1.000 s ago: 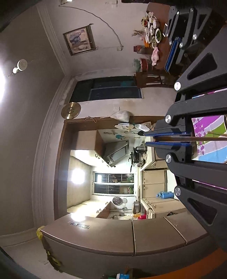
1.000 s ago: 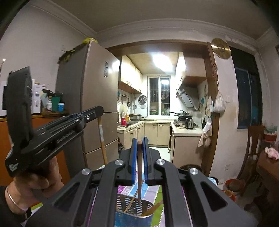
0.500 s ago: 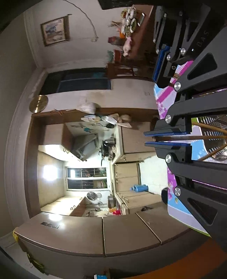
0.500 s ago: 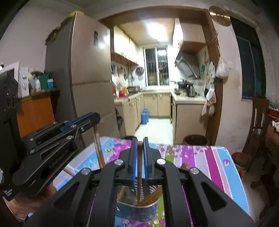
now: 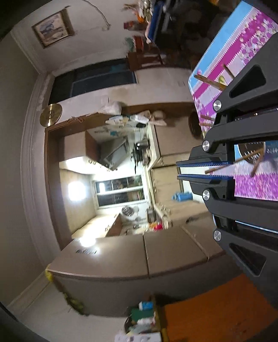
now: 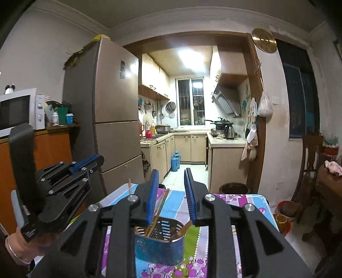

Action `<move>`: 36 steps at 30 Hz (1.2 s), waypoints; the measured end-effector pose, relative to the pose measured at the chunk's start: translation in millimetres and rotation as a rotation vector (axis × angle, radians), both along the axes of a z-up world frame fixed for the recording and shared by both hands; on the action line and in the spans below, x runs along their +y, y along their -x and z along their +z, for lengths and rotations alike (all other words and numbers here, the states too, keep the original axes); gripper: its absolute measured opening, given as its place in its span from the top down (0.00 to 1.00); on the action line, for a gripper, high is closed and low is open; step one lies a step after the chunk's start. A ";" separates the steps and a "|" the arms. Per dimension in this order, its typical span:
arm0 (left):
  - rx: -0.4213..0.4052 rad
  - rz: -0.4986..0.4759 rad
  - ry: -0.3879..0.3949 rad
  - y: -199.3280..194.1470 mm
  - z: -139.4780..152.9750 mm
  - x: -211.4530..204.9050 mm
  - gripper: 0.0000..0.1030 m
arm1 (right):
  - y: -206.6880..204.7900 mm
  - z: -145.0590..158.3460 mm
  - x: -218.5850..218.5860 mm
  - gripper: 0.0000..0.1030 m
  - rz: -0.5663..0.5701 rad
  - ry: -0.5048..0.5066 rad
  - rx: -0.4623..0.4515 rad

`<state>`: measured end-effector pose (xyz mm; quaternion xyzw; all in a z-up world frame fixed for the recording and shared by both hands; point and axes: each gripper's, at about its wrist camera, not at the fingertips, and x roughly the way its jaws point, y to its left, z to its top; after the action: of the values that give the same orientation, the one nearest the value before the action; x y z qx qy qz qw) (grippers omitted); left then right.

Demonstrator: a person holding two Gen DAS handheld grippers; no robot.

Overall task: Organize utensils
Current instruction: 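Lower both chopsticks into the holder and open both grippers, then withdraw both open grippers from the holder back toward the tablecloth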

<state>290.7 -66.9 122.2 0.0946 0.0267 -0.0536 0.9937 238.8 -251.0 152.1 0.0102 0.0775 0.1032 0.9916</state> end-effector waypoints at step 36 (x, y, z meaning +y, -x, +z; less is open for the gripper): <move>-0.097 0.146 -0.061 81.9 8.9 2.9 0.93 | 67.7 3.5 -3.8 0.68 -0.025 0.071 -0.008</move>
<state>208.8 -64.0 131.2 0.1251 -0.0127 0.0245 0.9918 171.2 -254.7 155.7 -0.0246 0.0772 0.0881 0.9928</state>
